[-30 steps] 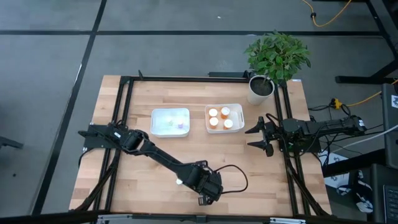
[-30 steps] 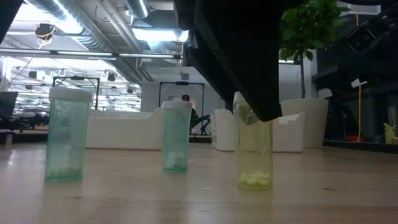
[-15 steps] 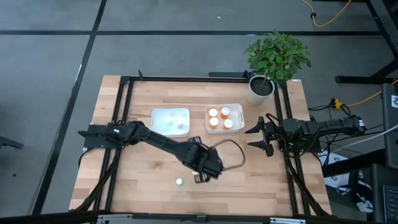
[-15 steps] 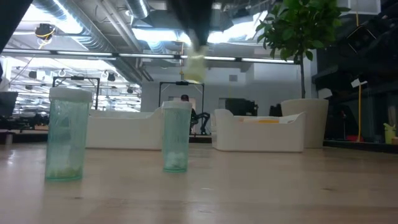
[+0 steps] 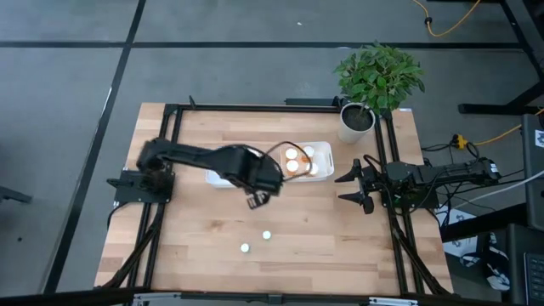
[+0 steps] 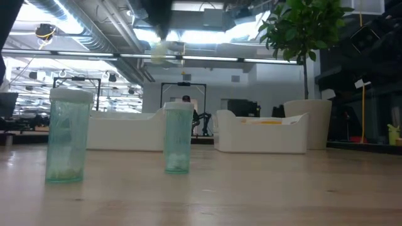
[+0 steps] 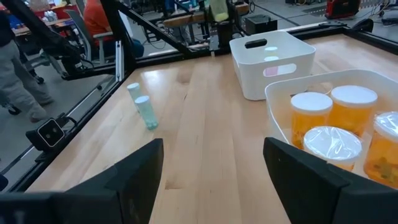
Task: Pick and place medicine bottles into bin by pill shape (circle, oval)
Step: Put the yellow pill bottle into the left white bin
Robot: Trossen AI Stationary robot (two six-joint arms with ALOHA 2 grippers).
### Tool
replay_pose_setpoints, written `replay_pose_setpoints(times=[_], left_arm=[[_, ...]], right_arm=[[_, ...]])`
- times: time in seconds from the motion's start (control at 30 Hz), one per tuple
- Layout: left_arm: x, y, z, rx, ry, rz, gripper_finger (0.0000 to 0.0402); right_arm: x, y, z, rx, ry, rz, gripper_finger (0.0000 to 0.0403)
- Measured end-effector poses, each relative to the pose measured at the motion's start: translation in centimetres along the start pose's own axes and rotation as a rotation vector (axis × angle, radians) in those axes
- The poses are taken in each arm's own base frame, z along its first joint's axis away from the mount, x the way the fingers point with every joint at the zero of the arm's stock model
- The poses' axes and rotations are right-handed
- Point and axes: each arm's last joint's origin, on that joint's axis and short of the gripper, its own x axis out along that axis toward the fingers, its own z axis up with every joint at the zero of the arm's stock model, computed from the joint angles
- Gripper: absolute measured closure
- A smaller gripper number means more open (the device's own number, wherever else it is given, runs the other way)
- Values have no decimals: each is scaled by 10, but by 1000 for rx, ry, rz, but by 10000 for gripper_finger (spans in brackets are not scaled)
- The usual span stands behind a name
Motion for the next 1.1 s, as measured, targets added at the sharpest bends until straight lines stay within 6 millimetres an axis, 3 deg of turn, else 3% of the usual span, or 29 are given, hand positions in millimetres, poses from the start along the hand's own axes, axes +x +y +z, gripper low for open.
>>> replay_pose_setpoints(times=[0.23, 0.53, 0.67, 0.93, 1.1], left_arm=[[35, 33, -34, -42, 96, 19, 285], [54, 70, -90, -172, 23, -49, 285], [72, 82, -109, -213, 5, -69, 285], [116, 92, -121, -232, 0, -78, 285], [127, 98, -122, -226, -2, -91, 286]], right_arm=[[0, 0, 0, 0, 4, 0, 124], [0, 0, 0, 0, 3, -1, 124], [0, 0, 0, 0, 3, -1, 124], [0, 0, 0, 0, 4, -1, 124], [0, 0, 0, 0, 3, -1, 124]])
